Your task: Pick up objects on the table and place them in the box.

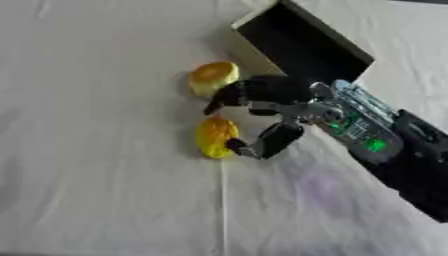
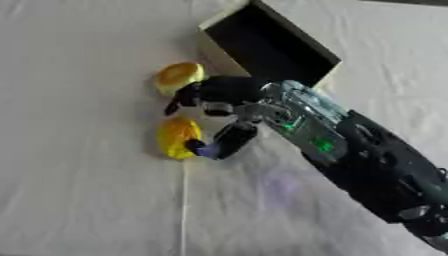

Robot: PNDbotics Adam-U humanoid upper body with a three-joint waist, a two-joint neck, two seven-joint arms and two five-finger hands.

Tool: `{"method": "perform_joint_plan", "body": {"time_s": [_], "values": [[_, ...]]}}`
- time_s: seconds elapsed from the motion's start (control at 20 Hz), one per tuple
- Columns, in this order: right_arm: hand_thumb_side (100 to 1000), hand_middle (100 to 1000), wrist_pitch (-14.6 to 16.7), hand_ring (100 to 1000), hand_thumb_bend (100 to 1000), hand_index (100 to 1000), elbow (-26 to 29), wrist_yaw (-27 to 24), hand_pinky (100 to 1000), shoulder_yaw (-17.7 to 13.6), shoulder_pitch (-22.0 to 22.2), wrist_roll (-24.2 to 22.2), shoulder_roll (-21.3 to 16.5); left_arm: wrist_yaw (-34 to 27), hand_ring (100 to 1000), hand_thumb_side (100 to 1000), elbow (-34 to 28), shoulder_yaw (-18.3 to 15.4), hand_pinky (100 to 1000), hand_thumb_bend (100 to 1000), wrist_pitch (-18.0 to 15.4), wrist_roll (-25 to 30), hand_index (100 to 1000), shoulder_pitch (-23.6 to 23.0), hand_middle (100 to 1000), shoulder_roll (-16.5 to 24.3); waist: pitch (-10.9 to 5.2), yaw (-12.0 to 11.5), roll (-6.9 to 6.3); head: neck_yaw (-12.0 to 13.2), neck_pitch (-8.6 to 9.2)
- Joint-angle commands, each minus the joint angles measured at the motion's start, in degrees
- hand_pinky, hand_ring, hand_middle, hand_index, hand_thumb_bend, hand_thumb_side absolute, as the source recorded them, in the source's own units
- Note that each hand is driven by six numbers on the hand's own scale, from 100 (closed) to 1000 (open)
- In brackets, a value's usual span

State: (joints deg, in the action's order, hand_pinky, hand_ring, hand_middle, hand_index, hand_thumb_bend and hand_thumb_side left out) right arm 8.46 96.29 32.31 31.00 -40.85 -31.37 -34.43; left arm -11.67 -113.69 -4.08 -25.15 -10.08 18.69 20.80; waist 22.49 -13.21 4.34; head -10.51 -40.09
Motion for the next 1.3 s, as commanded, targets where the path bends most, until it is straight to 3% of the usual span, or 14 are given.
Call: {"method": "perform_joint_plan", "body": {"time_s": [0.05,0.2,0.35,0.5,0.7,0.9,1.1,1.3], "values": [[294,814,1.16,875,185,886,-0.81,1.02,875,-0.11,-0.86,-0.35,-0.07,-0.51,818,653,-0.91,-0.05,888,100,0.11,0.19,894,0.6,811,0.4,-0.95,-0.11,-0.33,-0.16,0.7],[216,741,1.16,843,201,821,-2.12,2.7,859,-0.37,-1.11,0.87,0.63,-0.58,818,653,-0.91,0.04,888,100,0.27,0.35,895,0.62,812,0.17,-0.87,-0.18,-0.41,-0.27,0.77],[112,629,0.51,800,127,703,-3.07,3.68,842,-0.54,-1.0,4.34,1.09,-0.64,818,653,-0.91,-0.01,889,100,0.32,0.37,895,0.6,812,0.09,-0.87,-0.25,-0.44,-0.28,0.73],[100,561,-0.58,753,100,611,-2.64,3.2,824,-0.64,-0.92,8.74,1.02,-0.68,818,653,-0.91,-0.02,889,100,0.42,0.36,895,0.6,812,0.1,-0.95,-0.15,-0.42,-0.21,0.74],[100,545,-2.01,744,100,586,-0.9,0.34,820,-0.51,-0.79,12.84,0.56,-0.79,819,650,-0.91,-0.07,889,100,0.41,0.3,895,0.76,813,0.28,-1.13,-0.02,-0.47,-0.21,0.85],[100,542,-3.5,745,100,584,3.29,-3.25,823,-1.02,-0.46,13.32,-0.37,-0.75,819,647,-0.91,-0.15,889,100,0.06,0.24,894,0.77,813,0.73,-1.29,0.18,-0.67,-0.22,0.78],[100,533,-6.42,743,100,577,11.65,-8.16,827,-3.86,0.16,12.62,-1.91,-0.58,819,647,-0.91,-0.32,889,100,-0.37,0.04,894,0.71,813,1.06,-1.32,0.55,-0.8,-0.11,0.79],[100,520,-11.07,742,100,566,17.75,-17.35,838,-8.69,-0.2,11.97,-3.04,-0.45,820,648,-0.91,-0.35,890,100,-0.29,-0.07,895,0.58,813,0.95,-1.36,1.0,-0.91,-0.01,0.76]]}}
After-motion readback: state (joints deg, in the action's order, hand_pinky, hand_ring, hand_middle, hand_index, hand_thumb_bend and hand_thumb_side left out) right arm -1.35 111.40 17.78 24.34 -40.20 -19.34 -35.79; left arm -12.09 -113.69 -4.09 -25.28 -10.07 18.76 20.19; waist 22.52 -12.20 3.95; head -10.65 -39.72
